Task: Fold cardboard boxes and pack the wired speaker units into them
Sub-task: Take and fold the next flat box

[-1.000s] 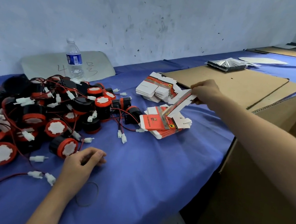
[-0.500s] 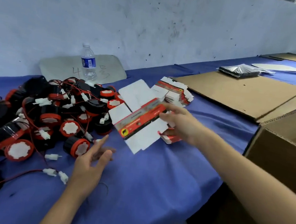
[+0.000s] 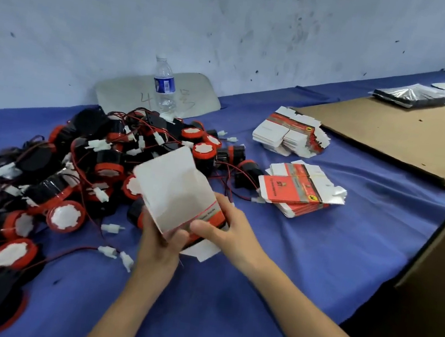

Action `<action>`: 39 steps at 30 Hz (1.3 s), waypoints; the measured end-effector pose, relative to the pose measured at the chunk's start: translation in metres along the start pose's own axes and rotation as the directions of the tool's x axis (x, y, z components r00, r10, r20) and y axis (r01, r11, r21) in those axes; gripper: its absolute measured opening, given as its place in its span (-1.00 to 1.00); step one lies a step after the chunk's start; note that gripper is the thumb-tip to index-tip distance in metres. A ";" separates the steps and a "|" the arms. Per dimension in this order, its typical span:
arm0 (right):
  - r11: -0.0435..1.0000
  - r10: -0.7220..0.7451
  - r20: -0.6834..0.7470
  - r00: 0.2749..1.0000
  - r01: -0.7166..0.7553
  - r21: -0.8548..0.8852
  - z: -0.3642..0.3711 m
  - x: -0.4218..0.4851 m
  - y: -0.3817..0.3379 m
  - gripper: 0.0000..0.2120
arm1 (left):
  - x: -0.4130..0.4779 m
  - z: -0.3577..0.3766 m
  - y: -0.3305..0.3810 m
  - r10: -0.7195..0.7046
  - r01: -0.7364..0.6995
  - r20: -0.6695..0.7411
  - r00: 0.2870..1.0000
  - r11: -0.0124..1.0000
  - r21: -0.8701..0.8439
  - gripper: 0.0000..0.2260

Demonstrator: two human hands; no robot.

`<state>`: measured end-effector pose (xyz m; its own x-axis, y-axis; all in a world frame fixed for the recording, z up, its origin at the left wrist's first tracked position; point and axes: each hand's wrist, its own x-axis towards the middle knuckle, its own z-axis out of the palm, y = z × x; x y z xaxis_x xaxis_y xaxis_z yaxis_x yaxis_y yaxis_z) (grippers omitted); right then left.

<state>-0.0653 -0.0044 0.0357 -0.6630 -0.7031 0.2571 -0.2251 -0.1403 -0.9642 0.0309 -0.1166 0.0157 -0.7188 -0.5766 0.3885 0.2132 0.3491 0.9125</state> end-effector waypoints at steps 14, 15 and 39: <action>0.840 0.242 -0.072 0.968 -0.172 0.515 -0.018 0.008 0.017 -0.57 | 0.013 -0.005 -0.003 -0.131 0.121 -0.019 0.991 0.953 -0.278 -0.54; 0.824 0.252 -0.073 0.965 -0.174 0.539 -0.020 0.009 0.017 -0.50 | 0.012 -0.006 -0.005 -0.141 0.133 -0.004 0.990 0.942 -0.308 -0.61; 0.817 0.070 0.119 0.990 -0.125 0.562 -0.019 0.001 0.000 -0.33 | -0.003 0.005 0.000 0.151 -0.161 0.061 0.987 0.968 0.194 -0.39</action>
<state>-0.0796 0.0082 0.0377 -0.5875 -0.7891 0.1794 0.3008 -0.4187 -0.8569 0.0296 -0.1112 0.0142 -0.7175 -0.4706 0.5135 0.1930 0.5740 0.7958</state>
